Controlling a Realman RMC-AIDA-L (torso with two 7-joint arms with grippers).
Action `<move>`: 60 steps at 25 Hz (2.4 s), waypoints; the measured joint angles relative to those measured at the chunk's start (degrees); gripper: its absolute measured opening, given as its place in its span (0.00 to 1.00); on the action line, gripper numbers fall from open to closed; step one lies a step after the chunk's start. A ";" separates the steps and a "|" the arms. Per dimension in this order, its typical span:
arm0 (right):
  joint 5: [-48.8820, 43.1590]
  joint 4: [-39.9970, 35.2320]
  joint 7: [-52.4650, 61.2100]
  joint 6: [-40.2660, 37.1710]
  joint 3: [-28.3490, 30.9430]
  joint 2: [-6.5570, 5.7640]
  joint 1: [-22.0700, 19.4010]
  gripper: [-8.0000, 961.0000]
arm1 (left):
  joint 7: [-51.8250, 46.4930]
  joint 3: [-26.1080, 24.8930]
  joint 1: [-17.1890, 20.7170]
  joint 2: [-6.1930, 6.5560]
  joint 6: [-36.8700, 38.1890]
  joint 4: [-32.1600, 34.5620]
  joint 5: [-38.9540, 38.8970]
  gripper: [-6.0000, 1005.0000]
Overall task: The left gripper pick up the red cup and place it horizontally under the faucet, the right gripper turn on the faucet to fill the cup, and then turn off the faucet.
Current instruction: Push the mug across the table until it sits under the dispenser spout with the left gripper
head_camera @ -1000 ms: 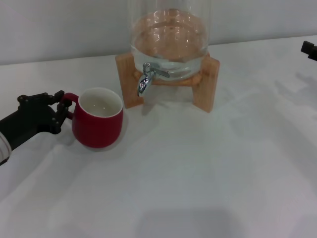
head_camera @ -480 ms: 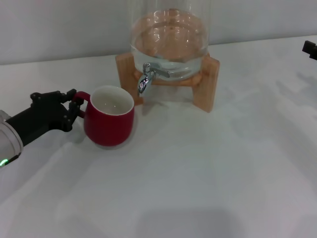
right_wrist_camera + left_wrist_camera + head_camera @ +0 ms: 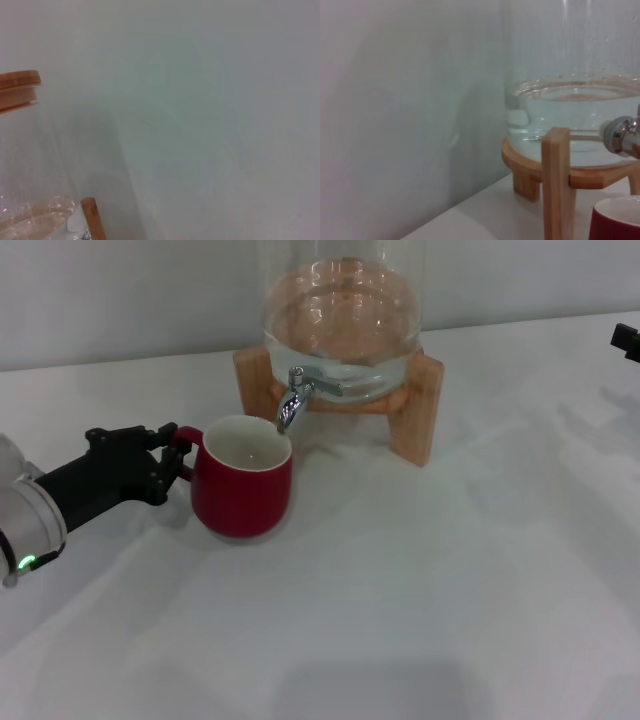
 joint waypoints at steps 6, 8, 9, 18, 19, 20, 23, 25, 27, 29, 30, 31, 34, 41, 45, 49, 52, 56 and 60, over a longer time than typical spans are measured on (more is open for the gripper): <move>0.22 0.08 0.00 0.00 -0.20 0.00 0.00 0.83 | -1.35 0.35 -1.10 0.15 0.42 -0.09 0.90 0.17; 0.23 0.14 0.00 0.00 -0.23 0.00 0.01 0.83 | -1.98 0.35 -1.61 0.15 1.20 -0.10 2.00 0.17; 0.23 0.20 0.00 0.00 -0.25 0.00 0.01 0.83 | -2.12 0.36 -1.81 0.14 1.49 -0.10 2.37 0.17; 0.27 0.31 0.00 0.09 -0.32 0.00 0.04 0.83 | -2.64 1.27 -2.92 0.08 2.16 -0.10 3.12 0.17; 0.27 0.32 0.00 0.09 -0.32 0.00 0.06 0.83 | -2.70 1.53 -3.09 0.08 2.19 -0.10 3.13 0.17; 0.27 0.33 0.00 0.10 -0.32 0.00 0.10 0.83 | -2.78 1.83 -3.37 0.01 2.22 -0.11 3.13 0.17; 0.27 0.35 -0.08 0.09 -0.32 0.00 0.16 0.83 | -2.81 2.17 -3.52 -0.05 2.25 -0.15 3.13 0.17; 0.27 0.36 -0.12 0.10 -0.33 0.00 0.17 0.83 | -2.87 2.51 -3.59 -0.08 2.45 -0.16 3.13 0.17; 0.27 0.36 -0.13 0.10 -0.32 0.00 0.18 0.83 | -3.18 2.87 -3.62 -0.08 2.84 -0.17 3.13 0.17; 0.27 0.36 -0.14 0.10 -0.32 0.00 0.19 0.83 | -3.97 3.72 -3.62 -0.03 3.09 -0.19 3.14 0.17; 0.27 0.35 -0.15 0.09 -0.31 0.00 0.20 0.83 | -4.29 4.12 -3.62 0.01 3.11 -0.19 3.14 0.17; 0.27 0.36 -0.16 0.09 -0.31 0.02 0.26 0.83 | -4.63 4.54 -3.64 0.04 3.11 -0.19 3.14 0.17; 0.27 0.36 -0.17 0.10 -0.31 0.07 0.36 0.83 | -5.29 4.77 -3.71 0.06 3.12 -0.19 3.22 0.17; 0.27 0.39 -0.18 0.09 -0.32 0.09 0.36 0.83 | -7.64 4.82 -4.00 0.09 4.63 0.26 6.07 0.16; 0.26 0.65 -0.24 0.09 -0.14 0.09 0.35 0.83 | -7.89 4.91 -4.36 0.09 5.23 0.16 6.79 0.15; 0.26 0.82 -0.47 0.09 0.03 0.09 0.35 0.83 | -7.64 4.93 -4.44 0.08 5.32 0.41 7.29 0.14; 0.26 0.84 -0.55 0.09 0.09 0.09 0.35 0.83 | -6.96 4.92 -4.45 0.02 5.32 0.47 7.31 0.13; 0.26 0.87 -0.60 0.07 0.15 0.09 0.35 0.83 | -4.99 4.93 -4.44 -0.11 5.62 0.48 7.35 0.12; 0.28 0.88 -0.61 -0.05 0.21 0.09 0.35 0.83 | -3.85 4.92 -4.43 -0.23 6.10 0.48 7.36 0.12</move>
